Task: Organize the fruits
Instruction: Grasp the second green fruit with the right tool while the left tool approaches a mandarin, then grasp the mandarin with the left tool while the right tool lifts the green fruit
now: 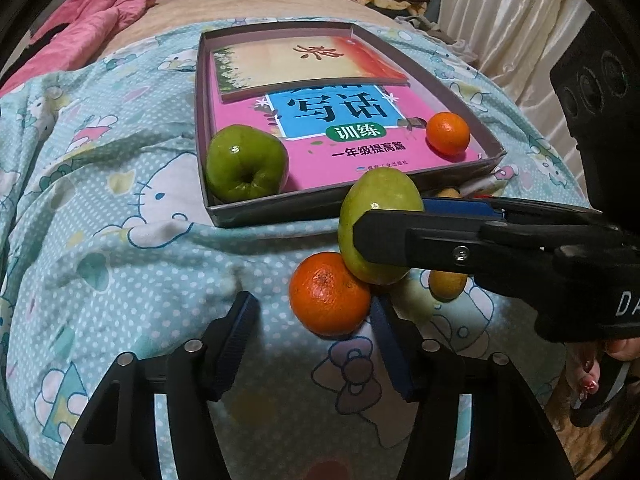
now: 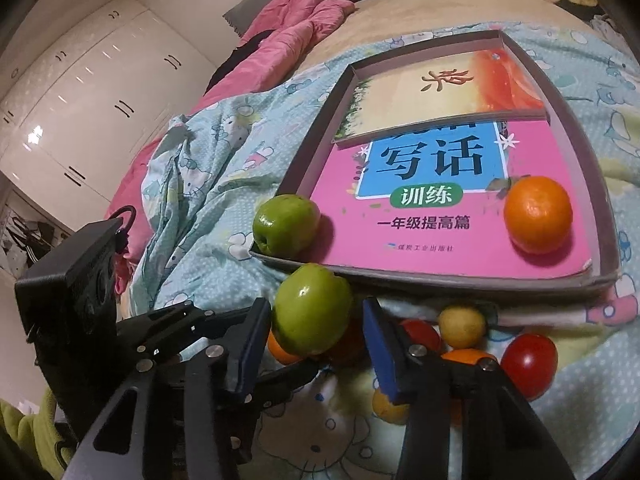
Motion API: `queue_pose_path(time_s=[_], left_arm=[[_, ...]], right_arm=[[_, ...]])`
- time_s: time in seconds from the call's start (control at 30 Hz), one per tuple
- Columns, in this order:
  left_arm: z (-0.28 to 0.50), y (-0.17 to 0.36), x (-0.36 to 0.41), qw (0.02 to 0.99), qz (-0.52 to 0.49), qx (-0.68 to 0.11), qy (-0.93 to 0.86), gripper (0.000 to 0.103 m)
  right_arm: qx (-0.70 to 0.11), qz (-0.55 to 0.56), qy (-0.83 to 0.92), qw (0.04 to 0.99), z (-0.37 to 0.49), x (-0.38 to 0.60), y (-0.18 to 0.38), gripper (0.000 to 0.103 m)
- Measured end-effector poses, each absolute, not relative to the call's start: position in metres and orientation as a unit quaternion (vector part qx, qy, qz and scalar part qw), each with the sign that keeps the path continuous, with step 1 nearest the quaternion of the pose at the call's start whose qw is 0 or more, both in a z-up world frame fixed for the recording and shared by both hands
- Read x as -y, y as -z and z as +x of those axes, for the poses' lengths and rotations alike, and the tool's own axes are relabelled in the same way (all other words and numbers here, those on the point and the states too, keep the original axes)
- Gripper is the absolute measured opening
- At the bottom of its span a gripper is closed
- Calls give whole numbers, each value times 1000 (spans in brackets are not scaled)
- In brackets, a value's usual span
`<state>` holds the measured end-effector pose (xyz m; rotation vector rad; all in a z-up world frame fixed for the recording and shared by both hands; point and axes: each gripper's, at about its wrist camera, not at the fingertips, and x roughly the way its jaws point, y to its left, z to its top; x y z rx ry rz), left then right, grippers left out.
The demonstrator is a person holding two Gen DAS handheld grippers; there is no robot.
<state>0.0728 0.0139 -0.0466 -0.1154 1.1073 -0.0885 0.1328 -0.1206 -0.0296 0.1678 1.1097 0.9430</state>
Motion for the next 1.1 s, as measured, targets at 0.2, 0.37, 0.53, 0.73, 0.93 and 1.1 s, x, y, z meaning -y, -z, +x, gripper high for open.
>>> queue_pose_path(time_s=[0.2,0.37,0.53,0.73,0.93,1.1], left_arm=[[76,49,-12,848,-53,-526,44,57],[81,51,-9,848,-49,-525,45,54],[83,50,-10,850,-54,-522,52,47],[86,49,-10,851,-59,-519,60,42],[86,48,-11,850,-63,-519,62,41],[82,44,-14,853,-67,-514,62,41]], right_arm=[[-506,60,-430,746,131,112,32,47],[-501,46,-434,748,129,105,33,44],[-491,31,-436,753,126,105,32,43],[-483,56,-436,757,129,118,26,40],[-478,59,-429,764,131,132,21,40],[-476,64,-432,763,132,132,21,40]])
